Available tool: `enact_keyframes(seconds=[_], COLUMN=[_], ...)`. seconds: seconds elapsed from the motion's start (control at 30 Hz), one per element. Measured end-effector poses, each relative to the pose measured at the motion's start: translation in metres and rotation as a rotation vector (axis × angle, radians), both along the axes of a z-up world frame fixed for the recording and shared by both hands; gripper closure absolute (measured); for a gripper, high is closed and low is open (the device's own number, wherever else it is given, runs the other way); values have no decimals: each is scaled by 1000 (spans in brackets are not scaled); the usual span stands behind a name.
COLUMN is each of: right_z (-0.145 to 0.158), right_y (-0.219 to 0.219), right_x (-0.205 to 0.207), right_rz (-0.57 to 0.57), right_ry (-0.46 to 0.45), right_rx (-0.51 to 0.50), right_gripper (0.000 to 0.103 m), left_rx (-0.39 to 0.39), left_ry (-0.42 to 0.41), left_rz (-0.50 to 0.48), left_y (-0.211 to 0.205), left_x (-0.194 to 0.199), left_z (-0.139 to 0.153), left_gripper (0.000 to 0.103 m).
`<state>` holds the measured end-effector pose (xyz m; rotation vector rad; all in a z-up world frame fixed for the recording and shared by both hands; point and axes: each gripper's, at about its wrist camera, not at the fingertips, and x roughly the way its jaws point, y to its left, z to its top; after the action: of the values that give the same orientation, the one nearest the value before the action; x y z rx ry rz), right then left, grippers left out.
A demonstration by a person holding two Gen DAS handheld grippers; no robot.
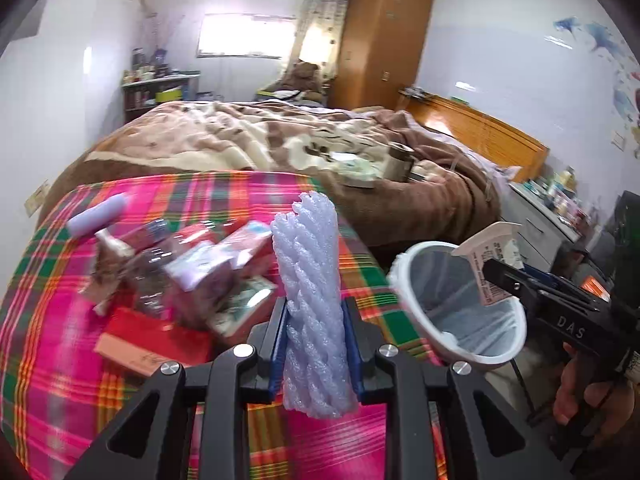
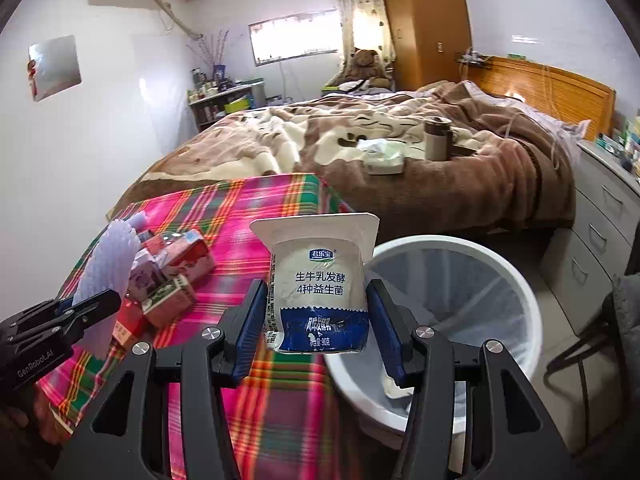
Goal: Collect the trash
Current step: 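Carry the foam sleeve and yogurt cup to the wastebasket and release both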
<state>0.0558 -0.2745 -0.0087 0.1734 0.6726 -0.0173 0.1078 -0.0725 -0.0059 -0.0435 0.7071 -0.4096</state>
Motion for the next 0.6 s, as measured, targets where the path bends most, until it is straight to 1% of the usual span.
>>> enact_keyframes(seconds=[0.13,0.33,0.43,0.6], right_z=[-3,-8,-15,-27], right_y=[-17,-41,-54,-68], right_x=[-4,-7,-6,-4], right_rz=[-43,-100,-138,-163], right_ry=[11,30,57,97], right_rx=[-4,-24,-46,-43], right_gripper=[51,51,51,51], left_rx=[7,10,23,31], left_ry=[0,23,34,58], left_rz=[-59,-149,-198,-259], left_y=[-30,-74,-99,-131], left_x=[0,-1,0,5], left_z=[0,-8,-13,-26], left_gripper=[77,77,77,77])
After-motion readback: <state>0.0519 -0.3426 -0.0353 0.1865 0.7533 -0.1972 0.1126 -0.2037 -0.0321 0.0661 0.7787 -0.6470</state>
